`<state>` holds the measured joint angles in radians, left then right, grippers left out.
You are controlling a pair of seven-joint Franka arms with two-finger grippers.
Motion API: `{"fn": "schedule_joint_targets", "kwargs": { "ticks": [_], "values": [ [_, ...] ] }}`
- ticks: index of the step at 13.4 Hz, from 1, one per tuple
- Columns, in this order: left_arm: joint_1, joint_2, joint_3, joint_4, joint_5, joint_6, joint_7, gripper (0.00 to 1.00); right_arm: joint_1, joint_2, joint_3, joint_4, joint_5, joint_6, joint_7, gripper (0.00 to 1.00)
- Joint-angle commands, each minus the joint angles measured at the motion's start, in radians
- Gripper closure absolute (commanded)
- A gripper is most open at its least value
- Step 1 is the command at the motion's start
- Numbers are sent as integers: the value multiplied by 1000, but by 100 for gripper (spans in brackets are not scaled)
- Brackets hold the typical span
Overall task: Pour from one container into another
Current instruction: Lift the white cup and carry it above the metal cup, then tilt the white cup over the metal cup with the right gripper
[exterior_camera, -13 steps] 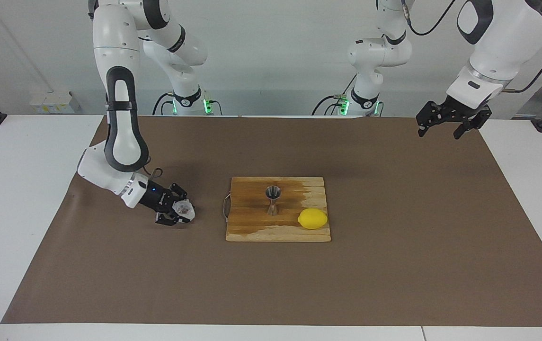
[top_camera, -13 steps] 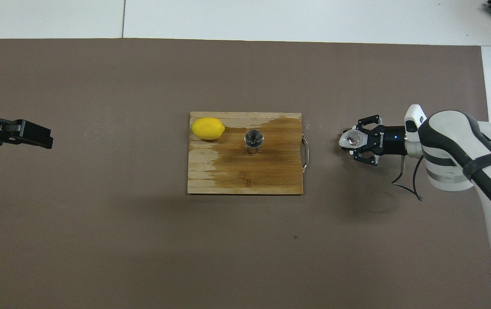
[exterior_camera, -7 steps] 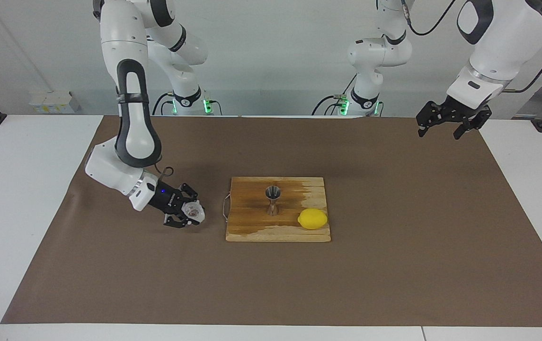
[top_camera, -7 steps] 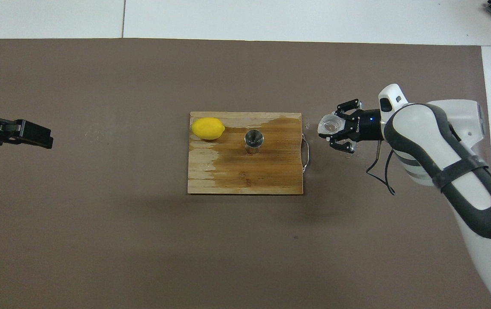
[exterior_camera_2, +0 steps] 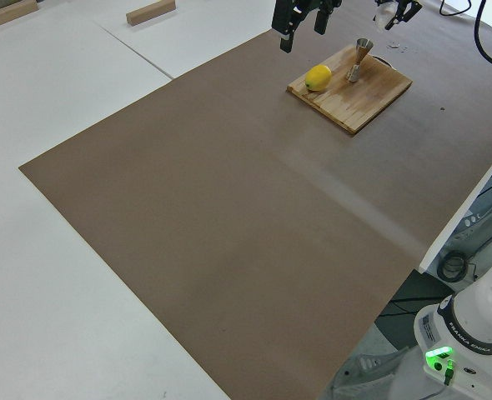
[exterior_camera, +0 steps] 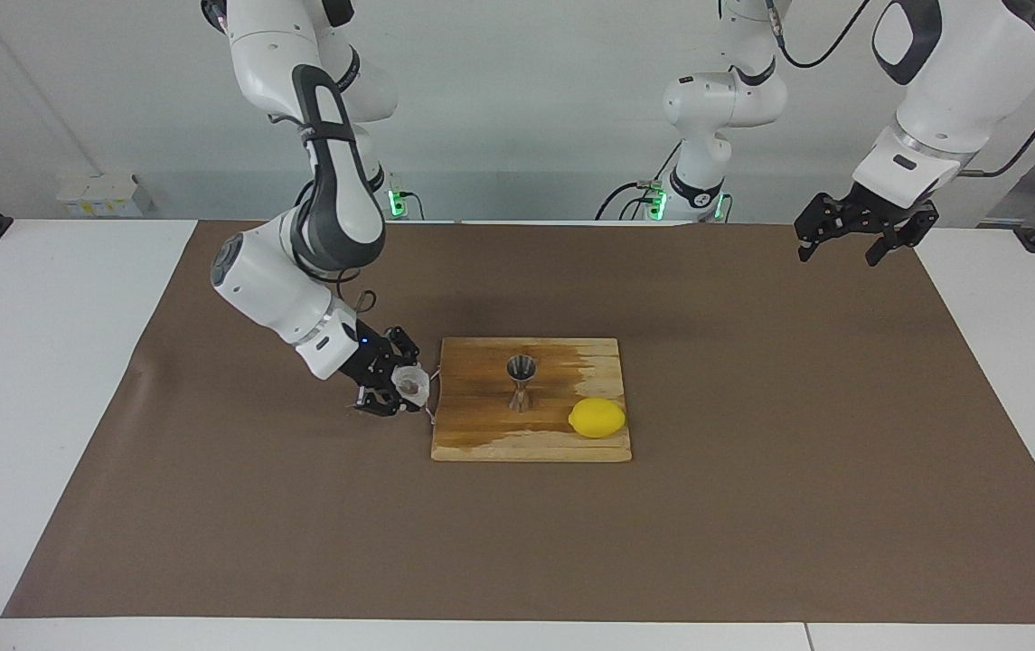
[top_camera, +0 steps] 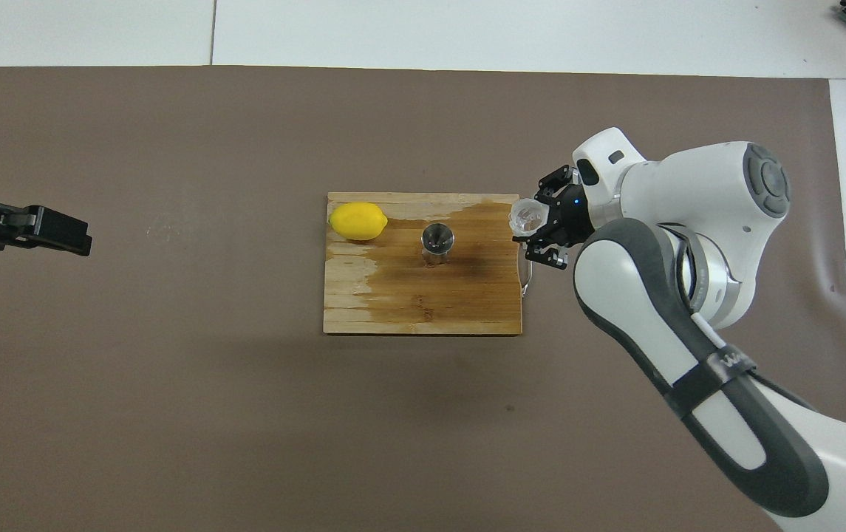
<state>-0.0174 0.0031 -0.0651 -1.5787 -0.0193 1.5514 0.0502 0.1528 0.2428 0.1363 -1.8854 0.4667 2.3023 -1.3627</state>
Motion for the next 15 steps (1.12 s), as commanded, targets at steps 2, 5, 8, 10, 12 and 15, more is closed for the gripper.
{"fn": "schedule_joint_targets", "kwargs": {
  "ticks": [2,5,8,10,12,15],
  "values": [
    [10,-25,-2,-26,-8,-4,5,0,63,-13,0,40,-159,-9,141,94],
    [10,-25,-2,-27,-8,-4,5,0,137,21,2,124,-360,-40,316,98],
    [10,-25,-2,-26,-8,-4,5,0,189,92,2,215,-503,-73,411,99],
    [10,-25,-2,-26,-8,-4,5,0,218,98,2,216,-555,-72,428,99],
    [10,-25,-2,-26,-8,-4,5,0,238,102,2,215,-647,-73,442,97],
    [10,-25,-2,-26,-10,-4,5,0,258,113,2,206,-694,-67,476,98]
  ]
}}
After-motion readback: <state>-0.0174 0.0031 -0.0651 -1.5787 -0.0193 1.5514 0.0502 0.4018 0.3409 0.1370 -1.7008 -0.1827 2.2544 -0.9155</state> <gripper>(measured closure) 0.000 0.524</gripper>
